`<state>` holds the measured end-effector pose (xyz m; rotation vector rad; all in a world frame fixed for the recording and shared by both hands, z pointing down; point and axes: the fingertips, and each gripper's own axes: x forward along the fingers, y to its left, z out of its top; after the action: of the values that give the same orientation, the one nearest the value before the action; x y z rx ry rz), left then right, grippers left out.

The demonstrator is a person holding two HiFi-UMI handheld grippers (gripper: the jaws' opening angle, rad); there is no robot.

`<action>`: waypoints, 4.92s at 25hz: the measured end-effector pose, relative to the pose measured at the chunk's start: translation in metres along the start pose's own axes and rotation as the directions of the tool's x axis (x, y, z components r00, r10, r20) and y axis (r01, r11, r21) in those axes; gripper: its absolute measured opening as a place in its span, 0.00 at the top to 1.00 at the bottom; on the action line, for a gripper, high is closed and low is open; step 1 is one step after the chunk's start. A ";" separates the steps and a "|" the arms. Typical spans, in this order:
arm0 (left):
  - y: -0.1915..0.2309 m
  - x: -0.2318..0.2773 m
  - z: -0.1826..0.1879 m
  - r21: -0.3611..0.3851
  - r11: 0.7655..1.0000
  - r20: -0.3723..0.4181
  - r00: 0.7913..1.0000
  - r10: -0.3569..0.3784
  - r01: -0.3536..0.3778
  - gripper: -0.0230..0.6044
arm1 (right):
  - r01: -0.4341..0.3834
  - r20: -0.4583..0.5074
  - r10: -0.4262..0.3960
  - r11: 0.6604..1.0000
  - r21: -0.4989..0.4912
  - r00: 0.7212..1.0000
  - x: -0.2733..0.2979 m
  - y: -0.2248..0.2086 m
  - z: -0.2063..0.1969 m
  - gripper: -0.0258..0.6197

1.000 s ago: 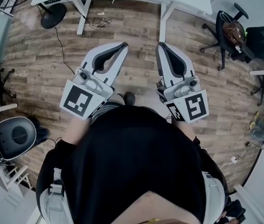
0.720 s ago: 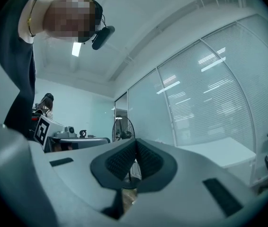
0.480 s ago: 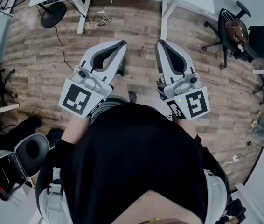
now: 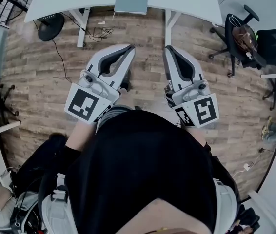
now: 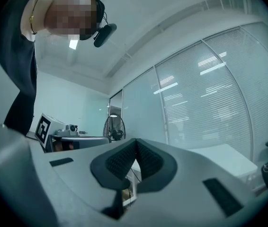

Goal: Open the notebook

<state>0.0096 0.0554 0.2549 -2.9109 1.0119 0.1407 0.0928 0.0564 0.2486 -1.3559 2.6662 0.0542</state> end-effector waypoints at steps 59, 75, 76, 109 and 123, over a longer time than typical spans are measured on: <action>0.228 0.171 -0.023 -0.004 1.000 -0.050 0.998 -0.023 0.022 0.94 | 0.053 0.010 -0.053 0.998 -0.017 0.999 0.228 -0.164 -0.011 0.96; 0.211 0.222 -0.118 0.064 0.987 -0.395 0.905 0.160 -0.146 0.80 | 0.027 -0.028 -0.026 0.999 0.034 0.999 0.187 -0.210 -0.023 0.95; 0.210 0.224 -0.124 0.076 0.986 -0.414 0.894 0.169 -0.151 0.77 | 0.022 -0.030 -0.020 0.999 0.040 0.999 0.186 -0.211 -0.024 0.95; 0.235 0.246 -0.260 0.409 0.881 -0.688 0.555 0.468 -0.236 0.52 | -0.050 -0.057 0.055 0.995 0.085 0.997 0.151 -0.231 -0.042 0.95; 0.242 0.245 -0.271 0.438 0.845 -0.694 0.483 0.534 -0.306 0.56 | -0.066 -0.048 0.071 0.993 0.102 0.996 0.144 -0.231 -0.044 0.95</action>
<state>0.0692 -0.3078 0.4934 -2.3391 1.6793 -1.3153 0.1903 -0.2003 0.2783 -1.2518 2.7167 -0.1075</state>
